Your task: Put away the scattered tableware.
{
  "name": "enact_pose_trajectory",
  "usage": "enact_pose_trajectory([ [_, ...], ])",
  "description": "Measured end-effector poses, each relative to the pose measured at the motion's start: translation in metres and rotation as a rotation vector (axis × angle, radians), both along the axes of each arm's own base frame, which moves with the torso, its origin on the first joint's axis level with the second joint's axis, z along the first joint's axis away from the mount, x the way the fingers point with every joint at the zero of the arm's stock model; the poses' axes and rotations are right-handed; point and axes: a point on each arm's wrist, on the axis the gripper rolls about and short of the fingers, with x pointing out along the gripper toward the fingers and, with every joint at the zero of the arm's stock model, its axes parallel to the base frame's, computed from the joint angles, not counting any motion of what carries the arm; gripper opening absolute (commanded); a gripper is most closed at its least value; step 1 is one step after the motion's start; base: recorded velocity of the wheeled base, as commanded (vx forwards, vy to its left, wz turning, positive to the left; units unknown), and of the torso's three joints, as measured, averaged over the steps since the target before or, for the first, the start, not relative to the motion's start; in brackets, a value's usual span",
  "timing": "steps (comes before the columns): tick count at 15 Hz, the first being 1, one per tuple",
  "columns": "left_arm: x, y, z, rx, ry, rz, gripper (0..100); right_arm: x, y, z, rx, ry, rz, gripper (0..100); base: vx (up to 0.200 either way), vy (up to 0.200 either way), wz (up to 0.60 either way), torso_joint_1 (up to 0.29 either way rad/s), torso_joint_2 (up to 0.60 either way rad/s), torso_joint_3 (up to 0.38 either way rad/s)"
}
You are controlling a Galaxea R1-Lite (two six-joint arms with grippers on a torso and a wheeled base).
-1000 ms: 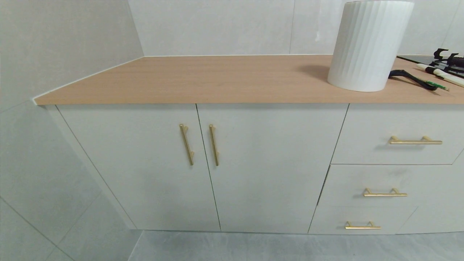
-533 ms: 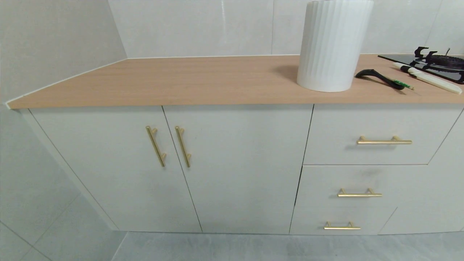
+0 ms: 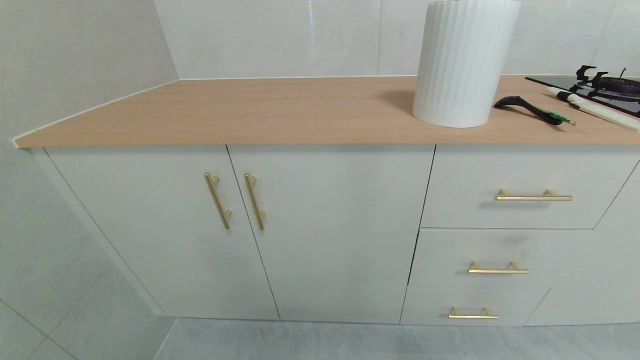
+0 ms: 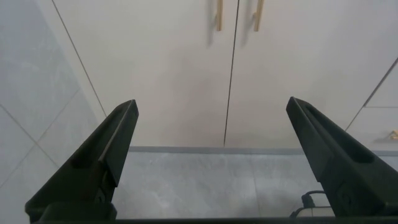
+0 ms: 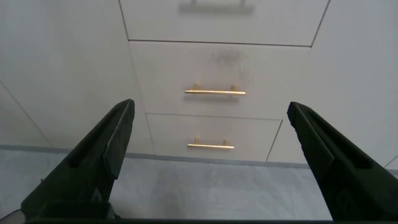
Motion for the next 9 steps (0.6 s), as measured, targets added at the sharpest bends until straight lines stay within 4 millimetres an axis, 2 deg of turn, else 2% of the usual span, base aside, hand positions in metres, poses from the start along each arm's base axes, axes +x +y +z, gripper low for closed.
enact_pose_trajectory([
  [5,0.0000,0.0000,0.0000,0.000,0.000,0.000,100,0.0001,0.0000,-0.0002,0.000,0.001,0.000,100,0.000,0.000,0.00,0.000,0.00,0.000],
  [8,0.0000,0.0000,0.0000,-0.001,0.000,0.000,100,0.0000,0.0000,0.0000,0.001,0.000,0.000,100,0.000,0.000,-0.60,0.001,0.00,0.004],
  [9,0.0000,0.0000,0.0000,-0.001,0.000,0.000,100,0.0000,0.0000,0.0000,0.000,0.000,0.000,100,0.000,0.000,0.00,0.000,0.00,0.000],
])
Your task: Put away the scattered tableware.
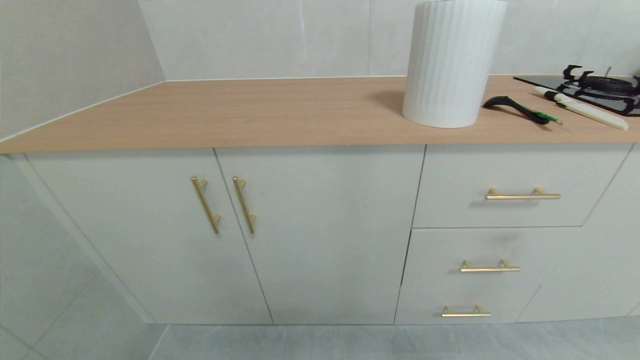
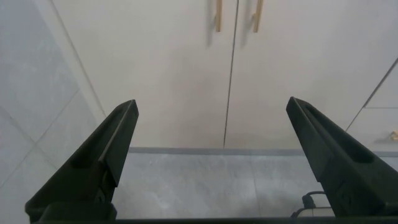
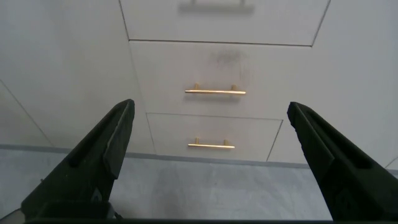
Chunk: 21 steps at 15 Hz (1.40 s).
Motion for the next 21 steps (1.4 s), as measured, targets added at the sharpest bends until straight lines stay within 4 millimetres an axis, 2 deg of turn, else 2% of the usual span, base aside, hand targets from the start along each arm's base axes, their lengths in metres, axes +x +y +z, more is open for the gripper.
enact_pose_trajectory([
  [11,0.0000,0.0000,0.0000,0.000,0.000,0.000,100,0.0001,0.0000,-0.0002,0.001,0.000,0.000,100,0.000,0.000,0.00,0.000,0.00,0.000],
  [16,0.0000,0.0000,0.0000,0.000,0.000,-0.001,100,0.0000,0.0000,0.0000,0.000,0.000,-0.001,100,0.000,-0.200,0.00,0.003,0.00,0.000],
  [21,0.0000,0.0000,0.0000,0.000,0.000,-0.001,100,0.0000,0.0000,0.0000,0.000,0.000,0.000,100,0.000,0.000,0.00,0.000,0.00,0.000],
])
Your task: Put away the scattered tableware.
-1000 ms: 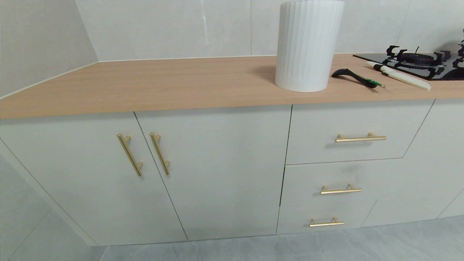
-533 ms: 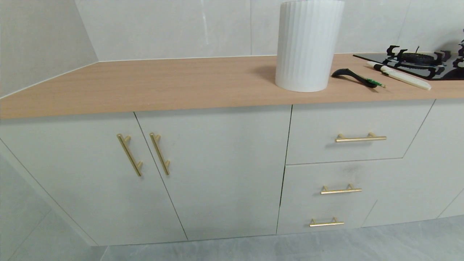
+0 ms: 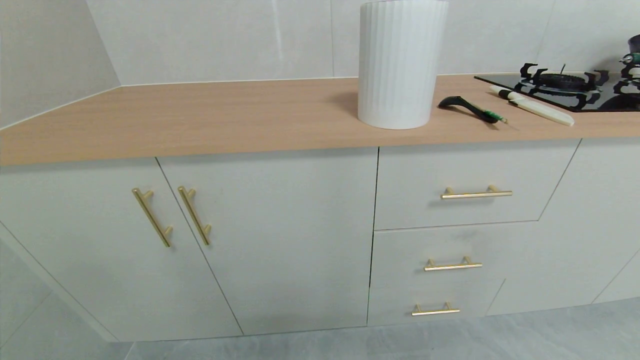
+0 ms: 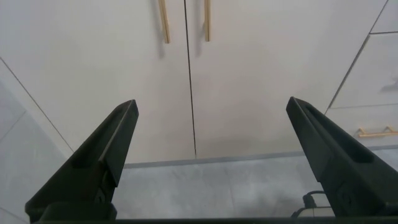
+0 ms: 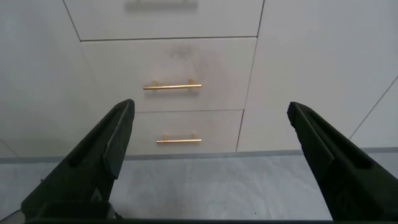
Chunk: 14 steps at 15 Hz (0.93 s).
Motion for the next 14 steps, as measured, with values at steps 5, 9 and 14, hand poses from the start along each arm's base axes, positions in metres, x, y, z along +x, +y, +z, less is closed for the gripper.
enact_pose_trajectory([
  [5,0.0000,0.0000,0.0000,0.000,0.000,0.000,100,0.0000,0.0000,0.0000,0.000,0.000,0.000,100,0.000,0.000,0.00,0.000,0.00,0.000],
  [9,0.0000,0.0000,0.0000,0.000,0.000,0.001,100,0.0001,0.0000,-0.0002,-0.004,0.001,0.001,100,0.000,0.000,0.00,0.000,0.00,0.000],
  [14,0.0000,0.0000,0.0000,0.000,0.000,0.001,100,0.0011,0.0001,0.0000,-0.007,0.015,0.002,100,0.000,0.000,0.00,0.000,0.00,0.000],
])
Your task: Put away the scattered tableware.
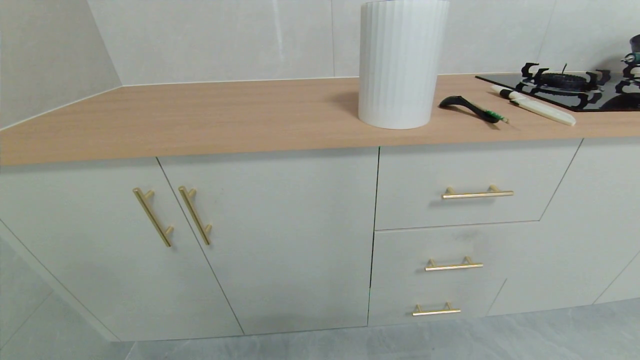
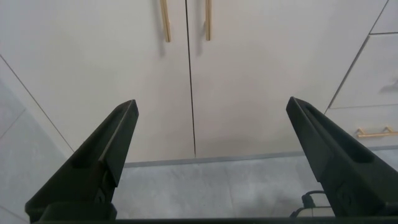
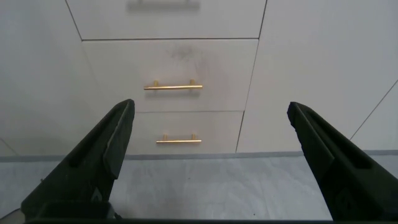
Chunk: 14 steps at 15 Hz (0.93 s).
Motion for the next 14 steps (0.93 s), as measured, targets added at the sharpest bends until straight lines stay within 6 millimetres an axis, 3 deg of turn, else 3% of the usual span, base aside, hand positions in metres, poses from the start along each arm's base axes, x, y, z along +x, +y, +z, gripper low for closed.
enact_pose_trajectory([
  [1,0.000,0.000,0.000,0.000,0.000,0.000,100,0.000,0.000,0.002,0.004,0.004,0.007,100,0.000,0.000,0.00,0.000,0.00,0.000],
  [4,0.000,0.000,0.000,0.000,0.000,-0.001,100,0.002,0.001,0.039,0.054,-0.010,0.049,100,0.000,0.000,0.00,0.000,0.00,0.000],
  [7,0.000,0.000,0.000,0.000,0.000,0.000,100,0.027,0.002,0.074,0.078,0.117,0.105,100,0.000,0.000,0.00,0.000,0.00,0.000],
  [9,0.000,0.000,0.000,0.000,0.000,0.000,100,0.056,0.003,0.089,0.081,0.242,0.124,100,0.000,0.000,0.00,0.000,0.00,0.000],
  [10,0.000,0.000,0.000,0.000,0.000,0.000,100,0.084,0.005,0.097,0.082,0.343,0.133,100,0.000,0.000,0.00,0.000,0.00,0.000],
  [12,0.000,0.000,0.000,0.000,0.000,0.000,100,0.129,0.007,0.098,0.081,0.469,0.143,100,0.000,0.000,0.00,0.000,0.00,0.000],
  [14,0.000,0.000,0.000,0.000,0.000,0.000,100,0.183,0.011,0.087,0.079,0.581,0.153,100,0.000,0.000,0.00,0.000,0.00,0.000],
])
